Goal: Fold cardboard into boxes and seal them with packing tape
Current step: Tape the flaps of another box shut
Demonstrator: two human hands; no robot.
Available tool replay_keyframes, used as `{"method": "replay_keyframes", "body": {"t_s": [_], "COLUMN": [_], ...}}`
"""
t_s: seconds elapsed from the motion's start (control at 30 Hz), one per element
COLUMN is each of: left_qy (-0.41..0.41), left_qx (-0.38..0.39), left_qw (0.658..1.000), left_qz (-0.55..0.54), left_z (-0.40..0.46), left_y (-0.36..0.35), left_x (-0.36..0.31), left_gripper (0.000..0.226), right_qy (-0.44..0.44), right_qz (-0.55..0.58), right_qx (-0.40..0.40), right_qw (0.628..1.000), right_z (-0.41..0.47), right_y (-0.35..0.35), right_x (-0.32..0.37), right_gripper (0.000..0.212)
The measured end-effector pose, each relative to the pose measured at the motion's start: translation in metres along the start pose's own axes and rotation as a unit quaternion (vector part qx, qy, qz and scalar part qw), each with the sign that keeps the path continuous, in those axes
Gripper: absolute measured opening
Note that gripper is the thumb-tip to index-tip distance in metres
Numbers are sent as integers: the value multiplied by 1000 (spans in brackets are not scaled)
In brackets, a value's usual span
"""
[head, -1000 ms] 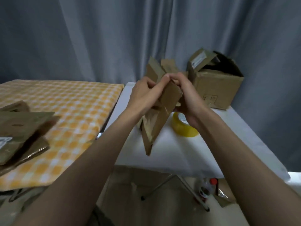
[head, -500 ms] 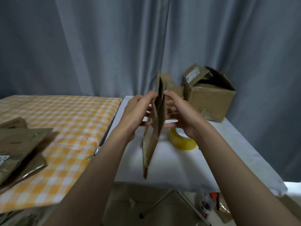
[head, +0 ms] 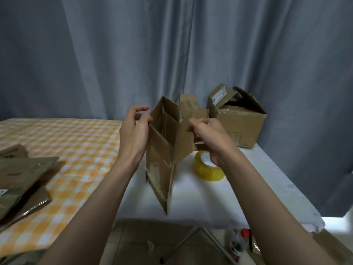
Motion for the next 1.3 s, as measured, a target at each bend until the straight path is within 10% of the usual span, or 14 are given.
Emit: {"method": "replay_keyframes", "body": {"t_s": [0.2,0.47,0.87,0.97,1.1,1.3], "left_qy": [-2,67,142,88,-127,-189], "left_qx": [-18,-33,6,9,9,130], "left_qw": [1000,997,990,993,923,893], "left_qz": [23,11,4,82,363,387], "left_z": [7,33,13,12,12,8], "left_y": [16,26,48,40,33,31], "left_x": [-5,-4,4,6,1,-1], "left_gripper": [17,22,37,40,49,41], "right_qy": [-25,-59,-74,-55,95,105], "right_qz": [17,-4,18,-135,-395,-442], "right_qx": [-42,61,-119,-97,-32,78], "right_qw": [999,996,990,985,913,887], "right_z": [-2,-4,14,20,21,22], "right_y": [9,4,44,48,42,42], "right_x": [-5,-1,-19,-24,-17,-30], "right_gripper": [37,8,21,6,46,42]}}
Point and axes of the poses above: each hand's wrist, its own z-axis towards the middle knuckle, its own y-axis out of the back of the hand, x = y × z, the point moved 1 cm from there along z, towards the middle knuckle, and after that the axes turned 11 degrees about y, right-handed, at the moved point
